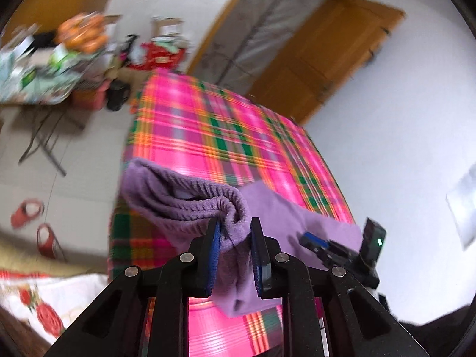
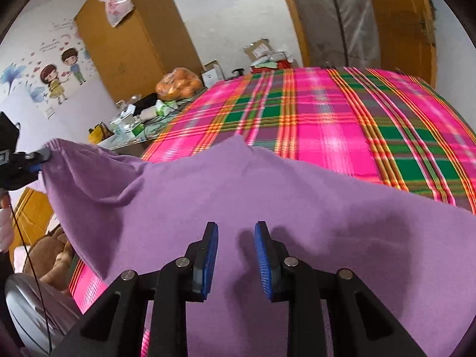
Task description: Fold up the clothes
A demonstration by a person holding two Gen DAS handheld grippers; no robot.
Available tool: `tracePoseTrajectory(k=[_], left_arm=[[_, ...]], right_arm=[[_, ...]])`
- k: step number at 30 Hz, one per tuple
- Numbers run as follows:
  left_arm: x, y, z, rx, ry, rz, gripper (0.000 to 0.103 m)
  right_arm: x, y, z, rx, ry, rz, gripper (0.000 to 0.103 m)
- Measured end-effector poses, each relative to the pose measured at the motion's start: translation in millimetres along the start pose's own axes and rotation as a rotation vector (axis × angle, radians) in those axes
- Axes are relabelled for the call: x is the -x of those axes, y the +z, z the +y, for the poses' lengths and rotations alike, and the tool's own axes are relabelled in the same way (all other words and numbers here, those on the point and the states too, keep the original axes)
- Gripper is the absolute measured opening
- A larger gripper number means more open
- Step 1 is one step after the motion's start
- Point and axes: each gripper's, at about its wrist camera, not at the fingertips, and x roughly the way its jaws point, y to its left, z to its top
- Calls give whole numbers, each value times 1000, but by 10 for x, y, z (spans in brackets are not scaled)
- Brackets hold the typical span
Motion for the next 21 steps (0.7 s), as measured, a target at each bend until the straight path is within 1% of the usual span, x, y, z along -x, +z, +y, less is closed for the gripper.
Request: tracePoseTrajectory(k=[3,6,8,10,12,15,18,19,21], left_arm=[[-265,59,-474,-129,-23,59,20],[-550,25,-922,-250,-52,128,20],[-758,-45,-1160,-314,-67,179,20],[-1034,-162,-1396,-384,-78,249,20],[-1330,-291,-1563,-425,-91,325,20],[-1678,-462,-1652,-450,-103,414,20],[-1852,-516,-1647,-443,-125,471,21],[-1834,-510,-1636,-440,-138,465,23],[-1706,-439,-1601,-419,-197,418,27]], right_arm=[[52,-14,-159,-48,-16,-4,27],[118,-27,-319,-93,-32,-12,27],[142,-50,-402,-116,-39,-12,27],[167,-73,-485,-139,-45,-12,27],[173,-88,-543,-159,-47,-9,27],[172,-119,-617,-184,-48,-3,27],[163,-162,-683,-210,-36,9,27],[156,-175,-706,-221,-28,14,27],[152,-187,-725,-235,-8,13,28]])
